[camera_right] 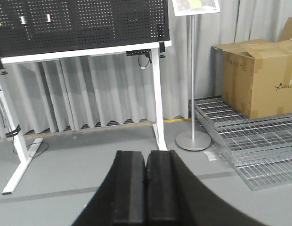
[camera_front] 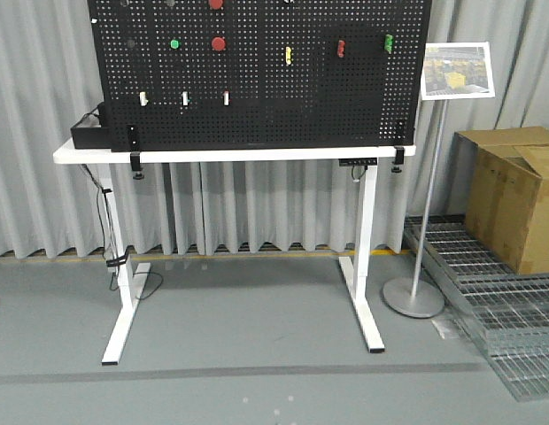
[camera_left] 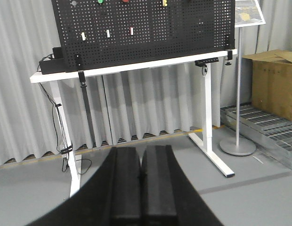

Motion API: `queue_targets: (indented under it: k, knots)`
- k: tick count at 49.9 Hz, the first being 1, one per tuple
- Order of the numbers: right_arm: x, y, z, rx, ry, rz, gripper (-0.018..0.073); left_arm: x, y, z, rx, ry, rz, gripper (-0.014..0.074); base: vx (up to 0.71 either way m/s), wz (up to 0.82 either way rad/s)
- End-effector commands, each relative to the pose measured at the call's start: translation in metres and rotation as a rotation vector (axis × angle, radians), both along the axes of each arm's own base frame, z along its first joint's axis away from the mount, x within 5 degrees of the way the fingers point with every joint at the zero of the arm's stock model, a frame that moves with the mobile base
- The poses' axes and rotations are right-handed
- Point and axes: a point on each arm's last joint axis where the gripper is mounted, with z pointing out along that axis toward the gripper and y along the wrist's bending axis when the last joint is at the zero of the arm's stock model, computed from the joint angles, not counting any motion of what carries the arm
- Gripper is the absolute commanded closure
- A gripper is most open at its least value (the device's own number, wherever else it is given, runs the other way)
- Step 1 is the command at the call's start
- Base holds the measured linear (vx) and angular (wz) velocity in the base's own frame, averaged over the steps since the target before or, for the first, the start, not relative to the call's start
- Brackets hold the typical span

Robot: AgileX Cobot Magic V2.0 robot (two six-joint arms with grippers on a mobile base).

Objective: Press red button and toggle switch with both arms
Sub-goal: 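Drive the base forward up close to the black pegboard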

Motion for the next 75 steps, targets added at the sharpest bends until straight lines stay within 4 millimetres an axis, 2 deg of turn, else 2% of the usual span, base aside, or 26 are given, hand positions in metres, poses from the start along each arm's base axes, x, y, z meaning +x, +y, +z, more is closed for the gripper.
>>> queue_targets:
  k: [1,75]
  knots:
    - [-0.0005,-0.0001,0.0047,-0.017,-0.088,-0.004,0.0562,-0.0002,-0.0003,-0.0037,-0.023,-0.055,-0.005,0.0595,0.34,0.00]
    - [-0.0005,-0.0001,0.0047,-0.017,-0.088,-0.004,0.0562,-0.0002,-0.0003,-0.0037,-0.023,-0.055,-0.005,0.0595,0.47,0.02]
